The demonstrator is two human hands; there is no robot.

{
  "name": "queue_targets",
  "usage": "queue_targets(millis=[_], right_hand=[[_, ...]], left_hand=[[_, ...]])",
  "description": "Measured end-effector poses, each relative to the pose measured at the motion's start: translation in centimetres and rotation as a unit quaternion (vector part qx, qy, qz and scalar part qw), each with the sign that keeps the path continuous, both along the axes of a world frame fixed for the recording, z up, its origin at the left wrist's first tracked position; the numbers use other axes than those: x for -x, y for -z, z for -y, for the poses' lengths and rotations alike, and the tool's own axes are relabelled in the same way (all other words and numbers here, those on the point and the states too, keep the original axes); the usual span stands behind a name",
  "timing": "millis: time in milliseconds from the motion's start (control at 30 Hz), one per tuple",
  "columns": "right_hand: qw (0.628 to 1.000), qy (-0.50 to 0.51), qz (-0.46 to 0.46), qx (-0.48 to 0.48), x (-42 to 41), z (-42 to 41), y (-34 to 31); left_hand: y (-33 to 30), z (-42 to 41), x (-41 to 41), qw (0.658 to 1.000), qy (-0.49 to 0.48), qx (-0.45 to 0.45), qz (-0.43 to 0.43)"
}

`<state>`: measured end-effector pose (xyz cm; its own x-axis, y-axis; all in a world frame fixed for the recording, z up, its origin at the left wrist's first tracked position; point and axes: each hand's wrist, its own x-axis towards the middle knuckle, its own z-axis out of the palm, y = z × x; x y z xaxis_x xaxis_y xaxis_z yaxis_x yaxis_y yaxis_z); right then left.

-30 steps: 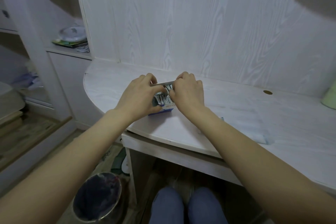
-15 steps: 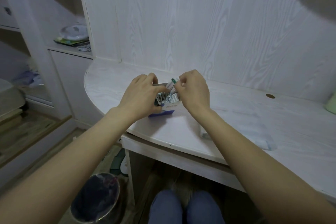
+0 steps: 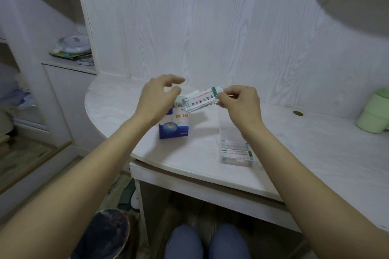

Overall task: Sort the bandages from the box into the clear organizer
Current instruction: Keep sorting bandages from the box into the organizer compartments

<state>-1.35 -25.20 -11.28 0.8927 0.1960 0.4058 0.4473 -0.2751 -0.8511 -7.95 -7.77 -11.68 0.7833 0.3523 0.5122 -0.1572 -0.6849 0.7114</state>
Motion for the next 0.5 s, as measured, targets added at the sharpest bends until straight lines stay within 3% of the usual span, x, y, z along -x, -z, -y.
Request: queue_targets(millis=[67, 167, 233, 300, 367, 500], right_hand=[[0.999, -0.041, -0.024, -0.007, 0.1, 0.9, 0.3], [0.993, -0.102, -0.042, -0.035, 0.2, 2.5, 0.4], [0.991, -0.12, -0.041, -0.041, 0.2, 3.5, 0.5], [0.991, -0.122, -0.04, -0.027, 0.0, 4.3, 0.8], [0.993, -0.113, -0.04, -0.01, -0.3, 5.0, 1.3], [0.989, -0.12, -0.085, -0.027, -0.6, 5.9, 2.0]], left_hand=[[-1.0, 1.4, -0.2, 0.993, 0.087, 0.085, 0.002], [-1.5, 3.3, -0.8, 0.969, 0.168, 0.122, -0.133], [-0.9, 4.1, -1.1, 0.933, 0.225, 0.129, -0.249], [-0.1, 4.9, -1.2, 0.882, 0.294, 0.197, -0.31], [0.4, 5.6, -1.3, 0.86, 0.307, 0.244, -0.325], [1.1, 7.2, -1.6, 0.888, 0.309, 0.213, -0.266]])
